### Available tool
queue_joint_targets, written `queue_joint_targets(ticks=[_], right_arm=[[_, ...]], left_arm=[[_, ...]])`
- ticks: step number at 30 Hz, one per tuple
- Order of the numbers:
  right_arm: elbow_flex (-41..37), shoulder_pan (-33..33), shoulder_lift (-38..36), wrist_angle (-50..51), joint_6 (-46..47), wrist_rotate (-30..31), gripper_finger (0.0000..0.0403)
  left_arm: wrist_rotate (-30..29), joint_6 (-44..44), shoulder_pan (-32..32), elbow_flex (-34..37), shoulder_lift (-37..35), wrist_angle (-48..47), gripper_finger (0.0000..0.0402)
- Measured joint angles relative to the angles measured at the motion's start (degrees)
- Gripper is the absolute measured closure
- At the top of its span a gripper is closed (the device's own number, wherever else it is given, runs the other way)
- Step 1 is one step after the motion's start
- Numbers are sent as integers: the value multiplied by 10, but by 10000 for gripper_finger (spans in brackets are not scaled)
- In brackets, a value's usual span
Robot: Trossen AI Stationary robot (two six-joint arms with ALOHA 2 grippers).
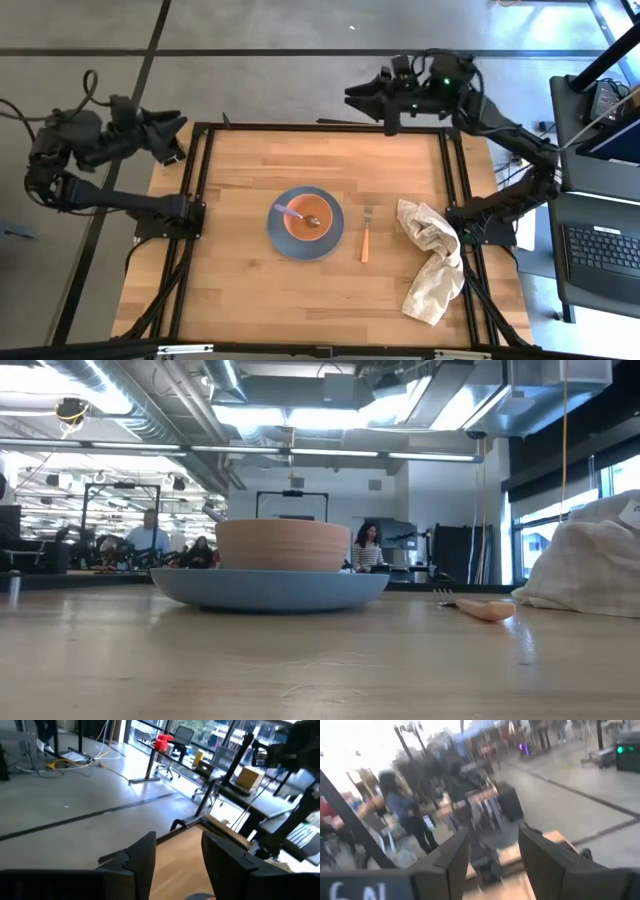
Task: Set table place
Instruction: Return to Home Position
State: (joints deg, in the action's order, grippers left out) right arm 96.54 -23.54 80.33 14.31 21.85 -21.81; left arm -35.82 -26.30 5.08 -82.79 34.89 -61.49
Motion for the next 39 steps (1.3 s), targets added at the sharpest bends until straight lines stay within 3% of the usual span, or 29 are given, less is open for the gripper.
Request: queue_joint_targets(ticks=[3,6,13,18,27,32,39], right_arm=[[-83,2,-44,-105,22,-3,231],[-169,18,-82,-208,52,3,231],[-342,93,-123,-406,46,88,231],[-451,113,-152,-450,27,147,231],[-657,113,-285,-615,33,160,231],[-739,114,-335,-603,65,158,231],[-787,113,-406,-610,64,139,231]], left_arm=[[-3,-20,0,62,-58,21,250],[1,-16,0,132,-104,99,250],[56,49,0,267,-140,298,250],[56,40,0,325,-142,302,250],[45,-3,0,418,-176,319,250],[45,-10,0,458,-211,345,250],[85,9,0,502,-254,384,250]])
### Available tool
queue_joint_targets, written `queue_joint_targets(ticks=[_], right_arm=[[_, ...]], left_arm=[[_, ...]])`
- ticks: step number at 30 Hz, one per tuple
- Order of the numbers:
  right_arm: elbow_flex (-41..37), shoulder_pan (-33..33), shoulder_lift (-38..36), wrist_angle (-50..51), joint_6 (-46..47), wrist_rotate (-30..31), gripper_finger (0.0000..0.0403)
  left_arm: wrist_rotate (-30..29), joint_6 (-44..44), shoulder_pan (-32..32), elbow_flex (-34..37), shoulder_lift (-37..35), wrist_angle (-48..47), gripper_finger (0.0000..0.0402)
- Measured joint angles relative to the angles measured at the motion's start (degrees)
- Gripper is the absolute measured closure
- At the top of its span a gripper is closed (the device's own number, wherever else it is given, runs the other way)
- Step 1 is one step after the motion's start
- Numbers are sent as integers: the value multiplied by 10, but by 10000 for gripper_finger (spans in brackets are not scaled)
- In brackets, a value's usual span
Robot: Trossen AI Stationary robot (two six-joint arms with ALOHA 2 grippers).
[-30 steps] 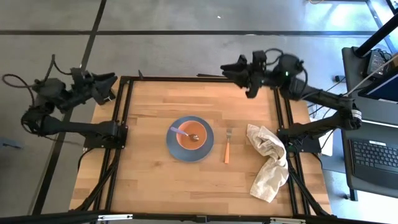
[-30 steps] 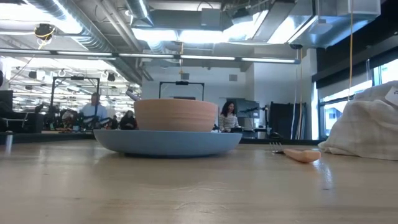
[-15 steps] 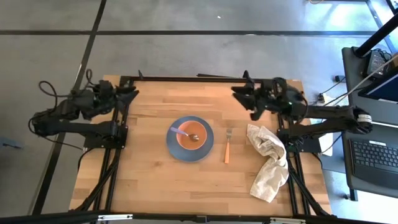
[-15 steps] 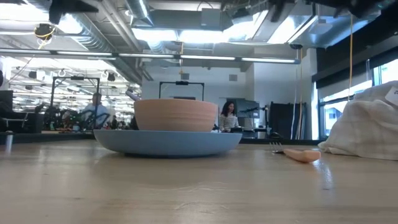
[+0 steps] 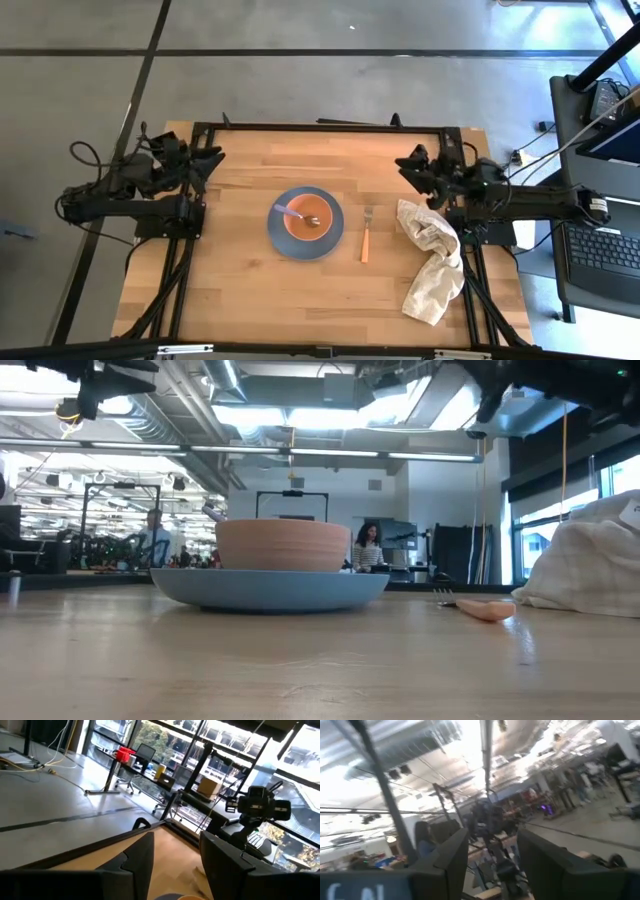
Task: Set table place
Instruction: Return to Home Position
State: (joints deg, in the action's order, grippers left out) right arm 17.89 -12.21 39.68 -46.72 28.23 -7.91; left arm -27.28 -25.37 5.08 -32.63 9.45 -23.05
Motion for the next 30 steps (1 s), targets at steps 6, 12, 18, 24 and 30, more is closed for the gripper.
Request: queue_joint_targets(ticks=[6,12,18,24,30], right_arm=[[-55,0,-70,5,3,-6,231],[-121,0,-127,-3,34,38,231],[-151,0,-163,-7,36,38,231],[-175,0,-188,-21,30,38,231],[-175,0,-192,-22,15,38,231]], left_arm=[[2,-8,0,51,-23,28,250],[6,-22,0,145,-59,152,250],[19,-5,0,189,-89,178,250],[45,-14,0,206,-93,180,250],[43,-13,1,215,-93,181,250]])
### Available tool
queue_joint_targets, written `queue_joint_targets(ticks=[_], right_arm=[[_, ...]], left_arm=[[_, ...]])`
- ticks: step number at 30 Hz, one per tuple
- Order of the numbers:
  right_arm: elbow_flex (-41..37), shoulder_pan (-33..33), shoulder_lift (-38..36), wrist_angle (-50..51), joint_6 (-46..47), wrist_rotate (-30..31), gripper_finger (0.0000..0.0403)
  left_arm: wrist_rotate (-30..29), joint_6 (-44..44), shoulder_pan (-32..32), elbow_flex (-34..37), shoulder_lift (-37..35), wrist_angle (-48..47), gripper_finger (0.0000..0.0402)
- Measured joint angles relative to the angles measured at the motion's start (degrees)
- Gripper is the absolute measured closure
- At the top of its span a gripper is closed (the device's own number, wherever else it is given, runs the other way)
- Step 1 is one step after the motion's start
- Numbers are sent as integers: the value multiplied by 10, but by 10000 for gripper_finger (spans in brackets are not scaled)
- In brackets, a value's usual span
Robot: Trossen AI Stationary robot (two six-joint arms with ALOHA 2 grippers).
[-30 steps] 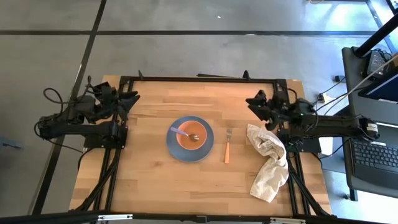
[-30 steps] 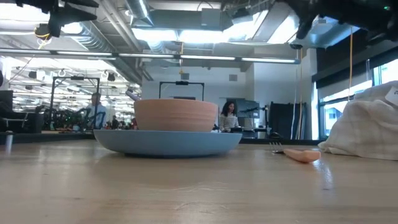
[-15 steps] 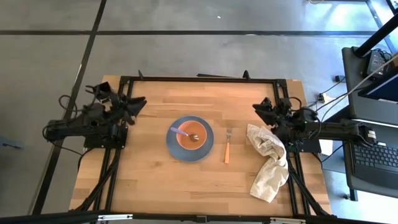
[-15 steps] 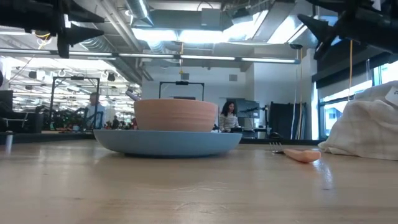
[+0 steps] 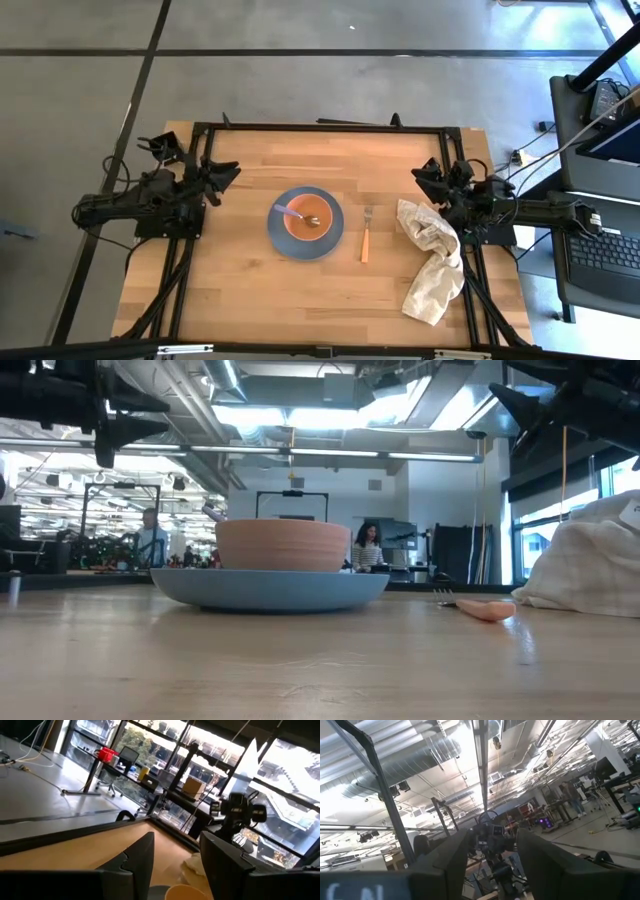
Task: Set table place
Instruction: Return to Home Position
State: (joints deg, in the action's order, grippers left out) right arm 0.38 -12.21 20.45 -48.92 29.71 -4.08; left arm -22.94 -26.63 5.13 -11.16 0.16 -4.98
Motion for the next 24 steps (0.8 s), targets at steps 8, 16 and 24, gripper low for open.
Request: queue_joint_targets(ticks=[8,16,24], right_arm=[[0,0,0,1,-17,1,231],[0,0,0,1,-16,1,231],[0,0,0,16,-14,1,231]], left_arm=[[8,8,0,60,0,95,250],[17,41,0,101,0,185,250],[31,23,0,107,0,154,250]])
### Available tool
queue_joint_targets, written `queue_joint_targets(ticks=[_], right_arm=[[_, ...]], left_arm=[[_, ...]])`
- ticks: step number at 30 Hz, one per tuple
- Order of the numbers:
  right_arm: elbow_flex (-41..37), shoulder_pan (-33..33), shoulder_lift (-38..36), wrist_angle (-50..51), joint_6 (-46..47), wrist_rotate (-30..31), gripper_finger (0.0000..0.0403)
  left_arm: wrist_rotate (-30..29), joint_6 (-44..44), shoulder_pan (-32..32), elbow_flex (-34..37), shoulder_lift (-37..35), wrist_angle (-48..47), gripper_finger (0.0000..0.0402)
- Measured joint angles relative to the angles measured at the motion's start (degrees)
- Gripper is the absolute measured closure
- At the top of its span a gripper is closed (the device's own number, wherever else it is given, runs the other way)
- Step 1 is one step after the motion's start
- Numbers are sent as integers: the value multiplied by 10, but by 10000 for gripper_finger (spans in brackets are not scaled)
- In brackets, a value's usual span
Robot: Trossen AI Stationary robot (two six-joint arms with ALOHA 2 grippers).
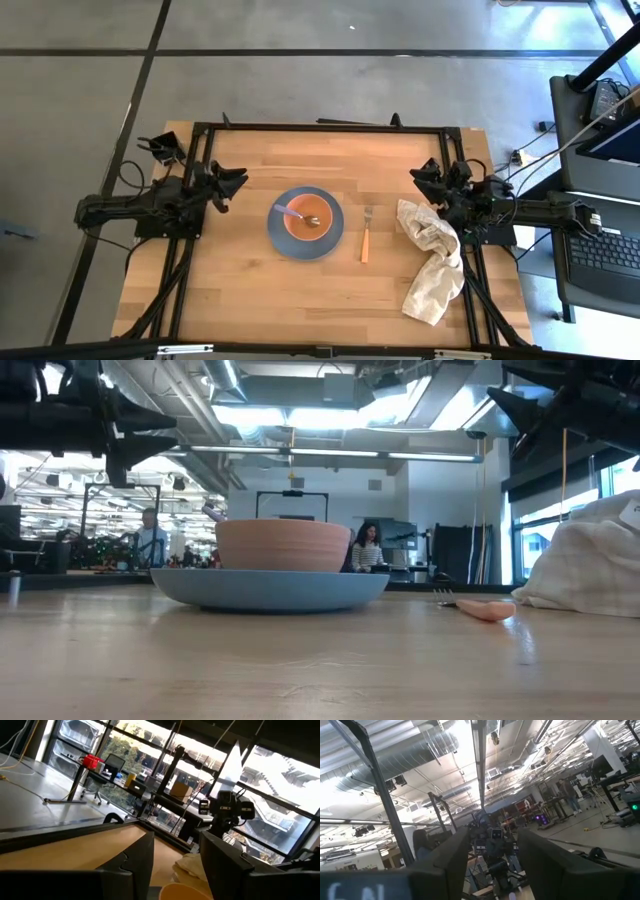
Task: Set table place
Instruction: Return to Home Position
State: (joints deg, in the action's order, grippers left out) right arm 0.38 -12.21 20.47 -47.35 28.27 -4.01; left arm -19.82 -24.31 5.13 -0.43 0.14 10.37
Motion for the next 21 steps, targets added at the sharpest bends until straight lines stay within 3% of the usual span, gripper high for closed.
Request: queue_joint_targets(ticks=[8,21], right_arm=[[0,0,0,35,14,-1,231],[0,0,0,151,60,-1,231]], left_arm=[[0,-39,0,0,0,-71,250],[7,-18,0,0,1,-71,250]])
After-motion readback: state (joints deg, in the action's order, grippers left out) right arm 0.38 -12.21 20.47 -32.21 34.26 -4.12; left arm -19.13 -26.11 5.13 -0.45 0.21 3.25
